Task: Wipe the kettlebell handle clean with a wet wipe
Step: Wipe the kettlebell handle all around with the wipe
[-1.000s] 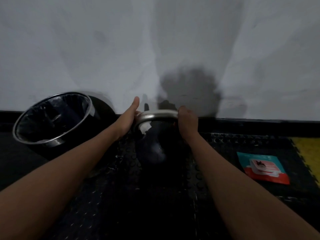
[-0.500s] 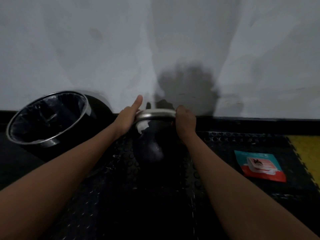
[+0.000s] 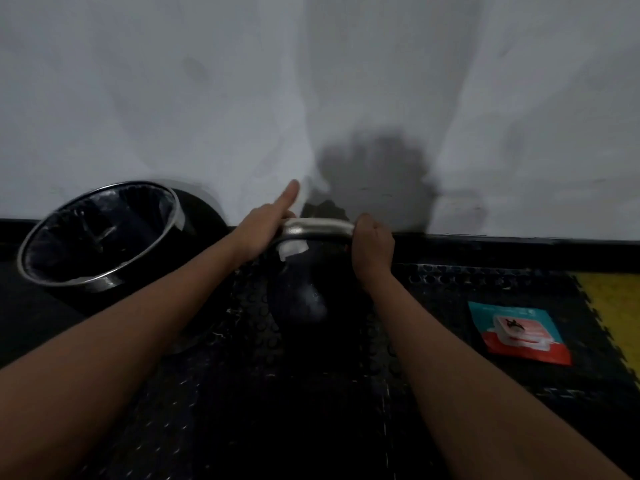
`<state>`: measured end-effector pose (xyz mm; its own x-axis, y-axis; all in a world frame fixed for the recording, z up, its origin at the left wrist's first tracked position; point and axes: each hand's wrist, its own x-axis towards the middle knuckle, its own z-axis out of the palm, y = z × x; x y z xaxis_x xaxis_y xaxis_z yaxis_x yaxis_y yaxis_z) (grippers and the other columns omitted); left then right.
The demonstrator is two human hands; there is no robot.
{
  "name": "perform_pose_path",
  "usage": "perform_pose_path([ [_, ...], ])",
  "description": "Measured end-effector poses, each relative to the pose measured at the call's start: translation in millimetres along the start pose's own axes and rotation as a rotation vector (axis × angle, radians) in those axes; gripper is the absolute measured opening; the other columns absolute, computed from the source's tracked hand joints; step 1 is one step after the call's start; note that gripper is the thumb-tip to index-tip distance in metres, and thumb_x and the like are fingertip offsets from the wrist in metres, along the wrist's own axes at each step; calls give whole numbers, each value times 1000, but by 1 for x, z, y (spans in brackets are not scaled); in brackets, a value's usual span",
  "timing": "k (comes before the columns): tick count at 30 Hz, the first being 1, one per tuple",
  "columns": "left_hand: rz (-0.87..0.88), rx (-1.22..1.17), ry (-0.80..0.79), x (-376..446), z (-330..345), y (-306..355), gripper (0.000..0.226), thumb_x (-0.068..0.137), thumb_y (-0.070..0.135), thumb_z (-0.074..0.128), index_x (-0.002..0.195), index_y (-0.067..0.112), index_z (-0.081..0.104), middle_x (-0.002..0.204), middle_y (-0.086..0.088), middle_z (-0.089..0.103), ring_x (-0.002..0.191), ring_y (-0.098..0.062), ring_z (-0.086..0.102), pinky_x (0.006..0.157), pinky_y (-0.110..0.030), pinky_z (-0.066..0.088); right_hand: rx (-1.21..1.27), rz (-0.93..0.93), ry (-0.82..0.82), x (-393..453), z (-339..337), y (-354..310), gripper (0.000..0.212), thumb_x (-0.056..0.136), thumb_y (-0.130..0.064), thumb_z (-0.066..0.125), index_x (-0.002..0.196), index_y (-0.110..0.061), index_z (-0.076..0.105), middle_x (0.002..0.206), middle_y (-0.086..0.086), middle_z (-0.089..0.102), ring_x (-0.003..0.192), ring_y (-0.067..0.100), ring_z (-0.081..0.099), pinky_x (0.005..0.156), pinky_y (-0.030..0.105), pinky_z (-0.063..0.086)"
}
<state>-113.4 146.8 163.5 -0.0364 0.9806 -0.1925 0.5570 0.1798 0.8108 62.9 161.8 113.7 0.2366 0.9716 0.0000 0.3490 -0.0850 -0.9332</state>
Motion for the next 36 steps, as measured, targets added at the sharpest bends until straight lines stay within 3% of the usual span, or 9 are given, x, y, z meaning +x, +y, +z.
perform_pose_path([
  [4,-187,-455,-163,-10,0,-24,95,87,78,24,110,-2,69,74,-13,70,62,-23,66,61,-25,56,87,31,41,-3,0,-2,47,76,-41,29,63,-6,58,75,19,62,75,27,54,67,29,33],
  [7,-97,-17,-1,-3,-6,-15,97,77,90,18,102,15,74,105,-8,70,100,-27,65,101,-37,45,85,31,37,-4,0,-4,46,85,-38,33,65,-6,60,79,20,64,75,25,53,66,29,31],
  [11,82,349,-45,-2,-5,21,85,89,75,7,105,21,72,105,-4,67,101,-24,59,93,-30,35,85,58,31,-4,-1,-4,55,85,-41,32,77,1,67,85,22,67,77,28,55,67,27,31],
  [15,40,163,16,-1,-2,0,94,73,91,12,81,19,72,92,-6,70,94,-24,63,93,-36,42,105,59,25,-7,-1,-8,55,75,-43,28,70,-1,62,80,23,64,77,29,55,69,29,34],
  [20,-129,-28,76,-3,-6,-33,101,71,94,25,116,16,70,125,-6,64,117,-23,57,112,-41,34,80,43,14,-7,-2,-8,49,81,-40,32,68,-3,61,83,25,64,77,27,53,70,31,34],
  [24,-200,-238,-186,-8,-13,-20,107,68,95,24,100,7,75,100,-19,72,88,-30,69,93,-38,50,88,57,10,-8,-4,-12,49,73,-43,28,68,-6,61,78,21,60,76,25,52,71,33,36],
  [29,-13,72,-90,-2,-1,24,90,78,89,13,65,13,59,69,-5,59,70,-22,55,77,-34,43,97,56,13,-10,-5,-12,56,76,-41,28,77,1,65,89,25,65,79,27,53,69,28,31],
  [32,-27,43,-71,6,-3,7,94,76,90,17,74,11,68,73,-3,65,76,-23,59,82,-36,45,43,29,-30,-7,-4,-8,42,89,-33,34,79,-5,64,99,28,64,89,34,56,66,26,23],
  [36,-149,-207,-144,7,-7,-26,99,69,94,28,99,13,76,84,-11,71,75,-24,66,79,-37,50,97,36,7,-7,-5,-8,52,78,-40,30,76,-2,65,94,28,65,82,29,53,71,31,32],
])
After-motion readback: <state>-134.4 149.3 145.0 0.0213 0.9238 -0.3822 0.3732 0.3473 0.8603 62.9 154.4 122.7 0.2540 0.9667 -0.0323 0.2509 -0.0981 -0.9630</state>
